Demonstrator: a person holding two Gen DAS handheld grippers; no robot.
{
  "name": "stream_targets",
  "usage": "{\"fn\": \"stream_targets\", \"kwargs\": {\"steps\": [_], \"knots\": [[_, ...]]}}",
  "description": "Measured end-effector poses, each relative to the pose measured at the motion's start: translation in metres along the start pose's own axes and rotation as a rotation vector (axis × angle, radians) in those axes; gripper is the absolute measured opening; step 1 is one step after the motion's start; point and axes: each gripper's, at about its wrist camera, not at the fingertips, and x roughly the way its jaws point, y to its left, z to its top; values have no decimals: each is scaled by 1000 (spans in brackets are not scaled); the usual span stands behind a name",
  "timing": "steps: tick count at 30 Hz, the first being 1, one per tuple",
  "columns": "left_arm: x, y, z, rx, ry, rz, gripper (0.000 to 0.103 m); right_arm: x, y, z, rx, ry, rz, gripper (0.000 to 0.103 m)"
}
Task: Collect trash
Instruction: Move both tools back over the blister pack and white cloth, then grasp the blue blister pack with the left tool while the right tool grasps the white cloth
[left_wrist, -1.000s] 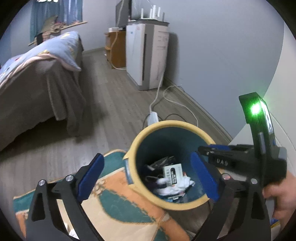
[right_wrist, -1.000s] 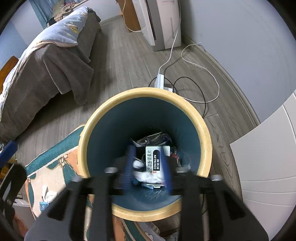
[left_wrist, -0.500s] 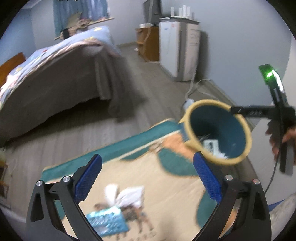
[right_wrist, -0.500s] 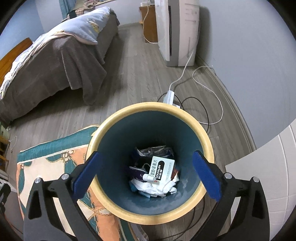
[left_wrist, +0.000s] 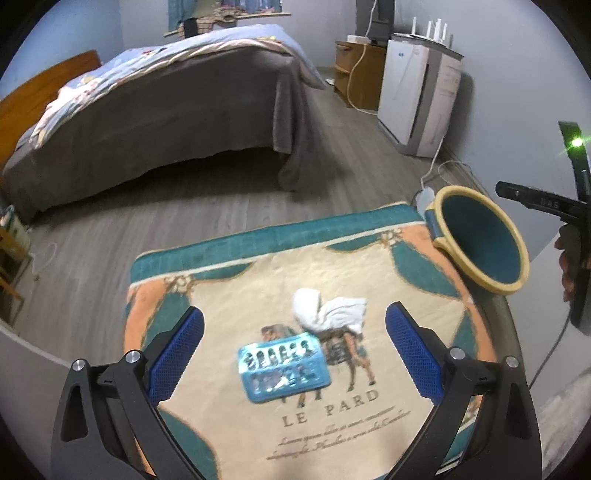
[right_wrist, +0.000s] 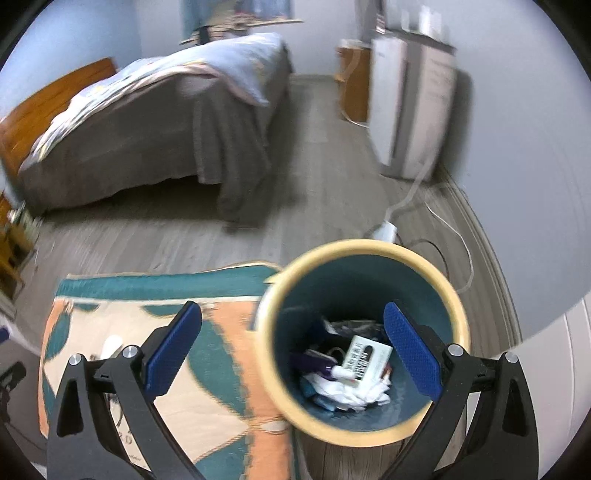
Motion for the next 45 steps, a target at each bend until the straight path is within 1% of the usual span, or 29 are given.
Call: {"fn": "stream_targets", "kwargs": {"steps": [4, 5, 7, 9, 13, 15, 18, 22, 27, 32, 33, 35, 36, 38, 40, 42, 44, 45], "knots": [[6, 11, -8, 15, 26, -7, 98, 3, 52, -10, -126, 36, 66, 97], [6, 13, -10, 16, 28, -10, 98, 5, 71, -15, -184, 47, 71, 97], [9, 20, -14, 16, 39, -28, 98, 10, 94, -21, -257, 64, 86, 97], [15, 27, -20, 17, 66, -30, 98, 17, 119, -30, -320, 93, 111, 97], [33, 36, -30, 38, 134, -40, 98, 34, 154, -46, -384, 168, 152, 97], [43, 38, -35, 57, 168, -32, 98, 42, 168, -53, -410, 202, 167, 97], [58, 40, -43, 108, 218, -28, 98, 56, 180, -61, -442, 247, 163, 97], [76, 35, -51, 181, 284, -54, 98, 74, 187, -69, -483, 297, 154, 97], [107, 20, -64, 304, 365, -54, 98, 90, 190, -70, -474, 333, 175, 97], [132, 11, -70, 382, 414, -31, 99, 107, 192, -75, -509, 377, 183, 97], [134, 13, -67, 368, 407, -46, 99, 111, 193, -77, -518, 389, 186, 97], [139, 18, -61, 332, 406, -42, 99, 118, 194, -79, -535, 409, 200, 97], [142, 23, -56, 295, 404, -43, 99, 120, 195, -80, -541, 415, 207, 97], [146, 31, -51, 247, 408, -52, 99, 124, 199, -81, -559, 421, 226, 97], [151, 39, -45, 198, 415, -77, 99, 126, 205, -82, -578, 417, 243, 97], [153, 41, -42, 182, 408, -107, 99, 127, 212, -83, -599, 409, 268, 97], [156, 41, -40, 188, 410, -121, 99, 128, 218, -83, -614, 399, 292, 97], [157, 41, -40, 195, 407, -121, 99, 128, 220, -84, -621, 394, 306, 94]]}}
